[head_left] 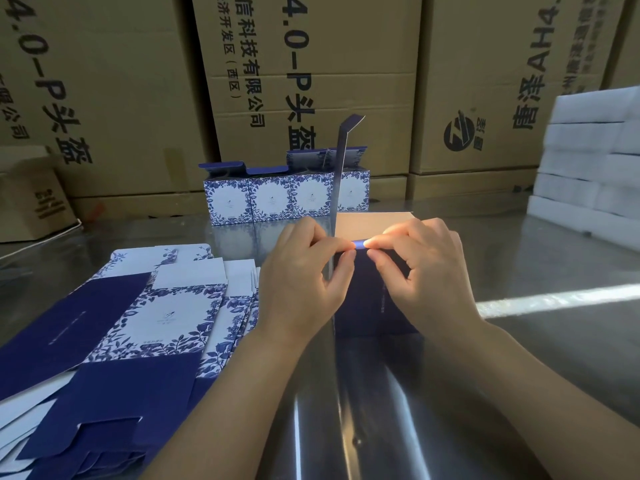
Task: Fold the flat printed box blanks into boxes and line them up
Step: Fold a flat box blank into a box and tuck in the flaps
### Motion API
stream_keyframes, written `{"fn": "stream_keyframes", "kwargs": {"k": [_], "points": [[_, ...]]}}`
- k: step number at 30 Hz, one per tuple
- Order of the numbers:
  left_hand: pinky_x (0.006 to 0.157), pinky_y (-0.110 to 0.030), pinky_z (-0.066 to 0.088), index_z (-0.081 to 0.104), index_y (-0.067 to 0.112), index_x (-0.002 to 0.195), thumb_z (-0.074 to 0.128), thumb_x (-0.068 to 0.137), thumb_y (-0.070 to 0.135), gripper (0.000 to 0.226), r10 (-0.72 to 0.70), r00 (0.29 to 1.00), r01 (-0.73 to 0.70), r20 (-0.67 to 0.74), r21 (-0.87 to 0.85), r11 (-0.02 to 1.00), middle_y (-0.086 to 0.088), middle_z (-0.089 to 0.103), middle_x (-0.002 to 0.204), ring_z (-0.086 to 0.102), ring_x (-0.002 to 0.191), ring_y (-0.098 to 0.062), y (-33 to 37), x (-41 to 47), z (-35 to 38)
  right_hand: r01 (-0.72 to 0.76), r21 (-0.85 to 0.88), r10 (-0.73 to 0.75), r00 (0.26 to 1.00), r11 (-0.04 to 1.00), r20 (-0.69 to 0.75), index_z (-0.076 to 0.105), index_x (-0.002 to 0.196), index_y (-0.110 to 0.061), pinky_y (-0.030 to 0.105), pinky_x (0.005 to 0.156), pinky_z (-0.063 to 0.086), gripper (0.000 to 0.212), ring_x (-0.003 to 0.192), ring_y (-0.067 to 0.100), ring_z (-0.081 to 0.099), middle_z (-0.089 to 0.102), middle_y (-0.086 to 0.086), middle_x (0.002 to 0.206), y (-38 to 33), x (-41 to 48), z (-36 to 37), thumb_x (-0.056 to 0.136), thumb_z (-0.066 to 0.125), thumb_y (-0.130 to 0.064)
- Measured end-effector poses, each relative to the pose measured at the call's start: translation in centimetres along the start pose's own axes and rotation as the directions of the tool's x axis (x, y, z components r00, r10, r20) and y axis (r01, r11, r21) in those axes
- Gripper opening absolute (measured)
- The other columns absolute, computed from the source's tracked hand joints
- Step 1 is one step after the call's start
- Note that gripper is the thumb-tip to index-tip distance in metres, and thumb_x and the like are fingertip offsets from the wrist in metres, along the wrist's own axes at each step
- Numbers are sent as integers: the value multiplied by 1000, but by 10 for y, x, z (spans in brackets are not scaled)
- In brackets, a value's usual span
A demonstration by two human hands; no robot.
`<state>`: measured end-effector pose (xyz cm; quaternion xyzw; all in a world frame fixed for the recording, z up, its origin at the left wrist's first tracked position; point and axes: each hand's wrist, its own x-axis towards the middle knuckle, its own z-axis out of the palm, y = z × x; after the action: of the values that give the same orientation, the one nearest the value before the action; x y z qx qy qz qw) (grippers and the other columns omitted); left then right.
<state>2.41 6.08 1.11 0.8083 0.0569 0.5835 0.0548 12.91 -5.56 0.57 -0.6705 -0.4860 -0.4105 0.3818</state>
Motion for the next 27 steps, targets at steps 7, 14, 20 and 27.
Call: {"fn": "stream_keyframes", "kwargs": {"k": [7,14,20,27], "points": [[47,-36,42,76,17,90,58,86,27,21,31,999,-31,11,-17,999,-4,49,68,49,64,-22,4,-2,1,-5,0,5,1000,1000,-5,74,89,-21,29,72,30,12,83,12,43,66,-6,84,1,0,1,85,63,-22],[47,-38,43,74,15,87,63,85,22,13,-29,998,30,47,-19,999,-3,48,68,48,66,-20,6,-2,3,-8,-4,8,1000,1000,8,72,87,-20,28,74,28,10,85,12,43,65,-5,85,0,1,2,85,62,-21],[47,-34,42,73,17,86,61,86,24,14,-28,998,28,61,3,1000,-1,48,70,48,68,-18,6,-2,3,-7,-52,8,999,999,32,70,87,-18,24,73,21,12,85,12,41,64,-3,85,-1,1,2,86,59,-22],[49,-36,44,70,15,89,61,87,20,11,-12,997,12,81,7,1000,-2,49,74,50,70,-20,6,-4,2,-9,-56,13,997,998,70,69,89,-17,24,72,20,15,86,13,39,62,-2,86,-1,1,-1,87,57,-25]]}}
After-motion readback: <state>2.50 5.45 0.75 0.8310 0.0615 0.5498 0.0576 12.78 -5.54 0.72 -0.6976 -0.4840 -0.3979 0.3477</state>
